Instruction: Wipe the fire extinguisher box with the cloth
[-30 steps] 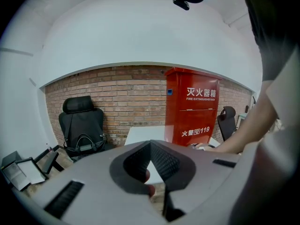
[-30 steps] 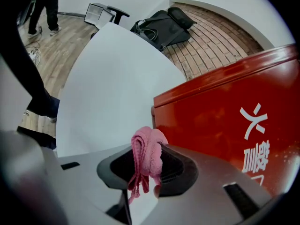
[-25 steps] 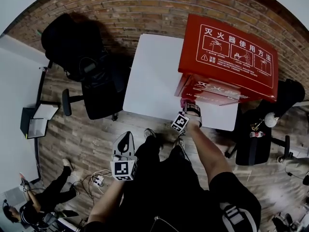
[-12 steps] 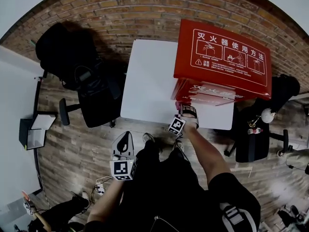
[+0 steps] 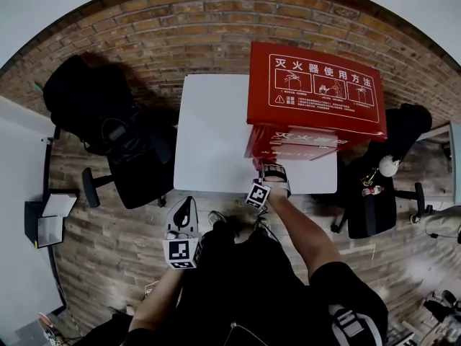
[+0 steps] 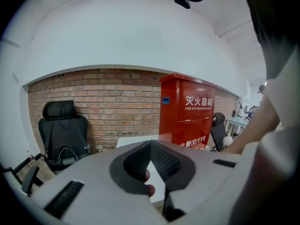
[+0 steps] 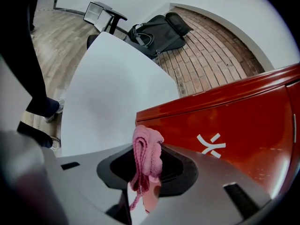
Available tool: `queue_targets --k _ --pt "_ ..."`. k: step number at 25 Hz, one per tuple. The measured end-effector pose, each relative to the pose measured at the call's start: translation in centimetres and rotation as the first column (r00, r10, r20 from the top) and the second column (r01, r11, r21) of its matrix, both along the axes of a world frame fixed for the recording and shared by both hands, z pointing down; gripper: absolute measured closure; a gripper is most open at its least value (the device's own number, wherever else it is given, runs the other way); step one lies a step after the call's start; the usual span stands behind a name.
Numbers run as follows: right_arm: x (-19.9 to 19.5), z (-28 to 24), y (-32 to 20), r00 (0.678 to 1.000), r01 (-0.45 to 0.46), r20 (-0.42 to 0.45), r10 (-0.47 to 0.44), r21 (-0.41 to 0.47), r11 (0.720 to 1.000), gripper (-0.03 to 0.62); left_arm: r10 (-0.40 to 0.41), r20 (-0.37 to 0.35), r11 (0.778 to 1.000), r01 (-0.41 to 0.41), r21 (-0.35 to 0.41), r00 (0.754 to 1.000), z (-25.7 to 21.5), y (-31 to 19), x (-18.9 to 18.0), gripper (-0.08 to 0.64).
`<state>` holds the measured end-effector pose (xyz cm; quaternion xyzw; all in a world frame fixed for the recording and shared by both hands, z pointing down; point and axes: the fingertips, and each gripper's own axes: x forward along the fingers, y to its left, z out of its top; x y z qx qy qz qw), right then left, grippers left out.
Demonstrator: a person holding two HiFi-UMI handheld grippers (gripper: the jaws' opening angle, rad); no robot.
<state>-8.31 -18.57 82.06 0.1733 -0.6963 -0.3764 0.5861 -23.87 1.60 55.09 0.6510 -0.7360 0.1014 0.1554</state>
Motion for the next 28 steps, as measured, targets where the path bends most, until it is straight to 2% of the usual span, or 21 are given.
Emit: queue_targets --k 11,19,28 --pt "0.1 -3.5 -0.2 1.000 0.018 0.018 -0.019 0.061 0.998 0.469 0.049 -0.012 0.999 -0.049 0.022 0.999 -0.3 -2.1 0.0 0.538" --pt "-0.1 -5.8 -0.1 0.998 0.012 0.066 -0.017 0.069 0.998 0.469 0.073 -0.016 0.997 -0.073 0.029 0.997 -0.5 -2.8 0.3 0.538" --pt "-0.3 -8.8 -0.5 0.995 0.014 0.095 -0.026 0.121 0.993 0.469 0.096 -0.008 0.994 -0.095 0.050 0.995 -1.1 -3.4 0.6 0.538"
